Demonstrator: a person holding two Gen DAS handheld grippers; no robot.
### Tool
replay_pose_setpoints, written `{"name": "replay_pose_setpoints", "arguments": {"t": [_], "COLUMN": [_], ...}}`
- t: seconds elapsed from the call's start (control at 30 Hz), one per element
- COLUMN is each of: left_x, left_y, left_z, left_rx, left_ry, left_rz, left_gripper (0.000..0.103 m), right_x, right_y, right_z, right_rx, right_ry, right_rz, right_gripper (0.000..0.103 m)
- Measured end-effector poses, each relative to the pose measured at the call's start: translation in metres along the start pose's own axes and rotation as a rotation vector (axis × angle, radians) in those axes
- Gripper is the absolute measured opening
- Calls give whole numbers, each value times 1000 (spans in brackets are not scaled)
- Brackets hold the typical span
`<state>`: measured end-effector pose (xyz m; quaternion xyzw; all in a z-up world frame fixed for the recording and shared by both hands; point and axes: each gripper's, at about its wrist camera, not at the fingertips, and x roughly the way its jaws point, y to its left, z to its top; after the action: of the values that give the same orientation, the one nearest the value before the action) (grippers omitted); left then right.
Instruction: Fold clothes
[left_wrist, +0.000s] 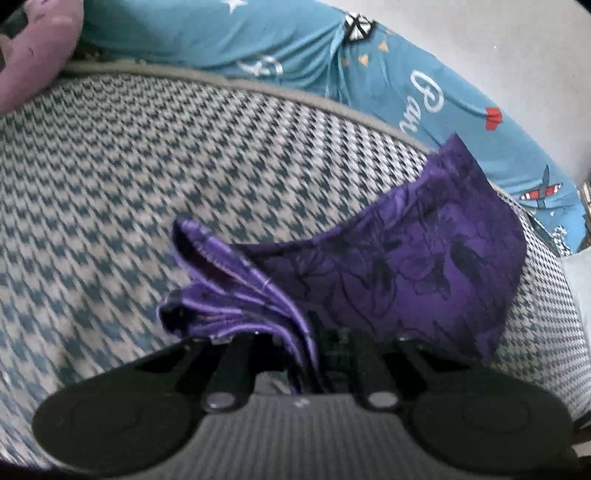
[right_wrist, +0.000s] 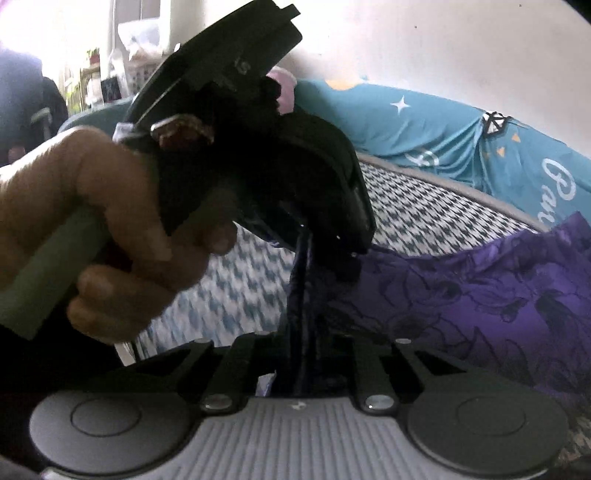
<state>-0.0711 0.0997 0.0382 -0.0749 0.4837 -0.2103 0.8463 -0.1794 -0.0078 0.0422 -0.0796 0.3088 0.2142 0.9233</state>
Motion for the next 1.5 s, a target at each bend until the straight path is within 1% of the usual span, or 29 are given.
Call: {"name": "replay_pose_setpoints", "arguments": {"t": [0.17,0.33,0.57,0.77,0.8,0.83,0.9,0.93,0.97,1.0,1.07,1.1,1.17,1.27,1.33,1.4,1.47,1.5], "left_x": [-13,-24,-31,-23,-19,-15,-7,-5,-4,-3,-4,-6,-11,-15,-13,-11,-7,-5], "left_y": [21,45,89,119,123,126,132,134,137,139,146,147,146,132,120,108,99,94], "left_z": [19,36,58,72,73,73,70,67,65,62,58,57,56,57,55,53,51,49], "left_rx": [6,17,-17,-74,-91,-110,-150,-165,-182,-202,-244,-260,-283,-272,-256,-246,-247,-245], "left_ry": [-25,-38,-44,-42,-33,-22,-9,-7,-8,-10,-34,-49,-72,-99,-105,-109,-107,-103], "left_rz": [23,52,102,147,160,185,240,262,289,317,362,367,356,345,348,345,332,323], "left_gripper": [10,10,10,12,14,20,27,35,39,48,50,50,52,62,75,80,82,85], "right_x": [17,40,81,115,119,121,122,121,118,112,102,98,92,92,86,81,78,76], "right_y": [6,16,26,24,21,20,20,17,14,9,6,4,-3,-18,-23,-30,-40,-47], "right_z": [25,49,81,93,94,94,92,91,90,90,89,89,89,88,84,79,78,77], "right_rx": [45,84,140,195,199,190,172,173,177,178,170,166,167,179,187,199,204,207], "right_ry": [-44,-65,-91,-80,-72,-57,-26,-15,-11,-11,-22,-28,-33,-27,-22,-22,-21,-21], "right_rz": [60,119,213,266,271,269,269,281,297,308,307,307,297,265,239,214,196,186], "right_gripper": [13,13,13,14,17,17,18,18,20,22,24,24,25,25,25,25,26,26]}}
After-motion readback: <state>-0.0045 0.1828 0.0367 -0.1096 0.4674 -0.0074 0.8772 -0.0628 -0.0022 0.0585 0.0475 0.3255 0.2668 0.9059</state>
